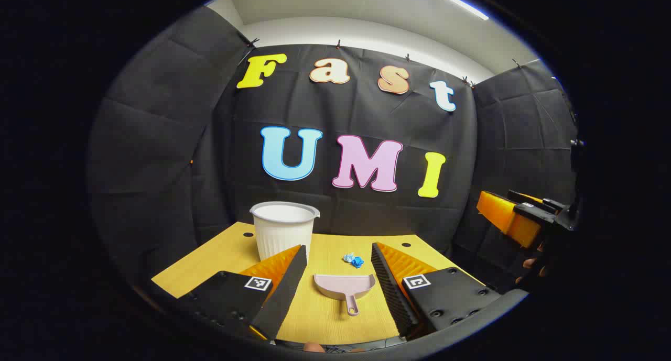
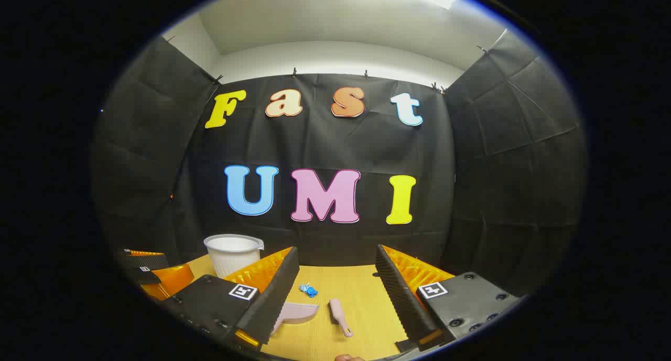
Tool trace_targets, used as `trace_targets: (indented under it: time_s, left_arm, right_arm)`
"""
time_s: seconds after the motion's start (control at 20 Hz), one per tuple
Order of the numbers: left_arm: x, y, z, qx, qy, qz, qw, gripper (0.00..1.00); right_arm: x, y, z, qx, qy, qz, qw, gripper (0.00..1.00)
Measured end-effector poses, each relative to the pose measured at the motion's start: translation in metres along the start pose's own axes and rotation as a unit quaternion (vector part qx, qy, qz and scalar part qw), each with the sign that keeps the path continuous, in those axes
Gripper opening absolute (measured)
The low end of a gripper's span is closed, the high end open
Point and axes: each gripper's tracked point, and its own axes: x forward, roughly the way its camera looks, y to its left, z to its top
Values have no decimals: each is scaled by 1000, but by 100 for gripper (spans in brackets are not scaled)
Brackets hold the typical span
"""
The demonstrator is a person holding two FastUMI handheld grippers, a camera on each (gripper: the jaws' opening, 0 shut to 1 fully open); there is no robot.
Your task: Pick up the small broom and dustpan from the desktop, sweep the trash into the dustpan with the broom, and then empty the trash into the garbage bin.
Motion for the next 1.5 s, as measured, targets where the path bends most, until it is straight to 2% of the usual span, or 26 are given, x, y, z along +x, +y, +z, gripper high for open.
trace_targets:
  time_s: [0.05, 0.2, 0.25, 0.3, 0.45, 0.5, 0.7, 0.75, 0.85, 1.1, 1.15, 1.35, 1.4, 1.5]
  left_arm:
    - [-2, -3, 0, -8, -2, -8, 1000, 74]
    - [-7, -7, -4, -23, -2, -16, 1000, 74]
    - [-8, -7, -5, -21, -1, -14, 1000, 74]
    - [-8, -8, -8, -18, 1, -13, 1000, 74]
    - [-10, -10, -7, -10, 1, -12, 1000, 74]
    - [-10, -10, -7, -7, 0, -9, 1000, 74]
    - [-8, -14, 2, 1, -9, -12, 1000, 74]
    - [-7, -14, 3, 4, -11, -13, 1000, 74]
    - [-6, -15, 3, 10, -10, -13, 1000, 74]
    - [-6, -22, 6, 26, -15, -23, 999, 74]
    - [-5, -22, 7, 27, -16, -24, 999, 74]
    - [-5, -21, 4, 23, -12, -25, 999, 74]
    - [-4, -21, 3, 20, -10, -27, 999, 74]
    - [-4, -19, 1, 16, -7, -29, 999, 74]
  right_arm:
    - [-2, -1, -1, -3, 3, 0, 1000, 92]
    - [-12, -2, -2, 10, 8, 0, 1000, 95]
    - [-16, 3, -3, 15, 9, 4, 1000, 92]
    - [-20, 6, -7, 12, 13, 7, 1000, 95]
    - [-24, 12, -17, -2, 24, 24, 999, 95]
    - [-24, 12, -16, 0, 25, 27, 999, 92]
    - [-22, 6, -11, 14, 20, 20, 1000, 92]
    - [-21, 4, -13, 15, 20, 18, 1000, 95]
    - [-21, 2, -16, 12, 23, 15, 1000, 92]
    - [-23, -1, -15, 4, 17, 10, 1000, 92]
    - [-23, -3, -15, 3, 16, 8, 1000, 95]
    - [-21, 0, -14, 4, 15, 5, 1000, 95]
    - [-21, 0, -11, 4, 12, 6, 1000, 92]
    - [-19, 2, -9, 0, 10, 7, 1000, 95]
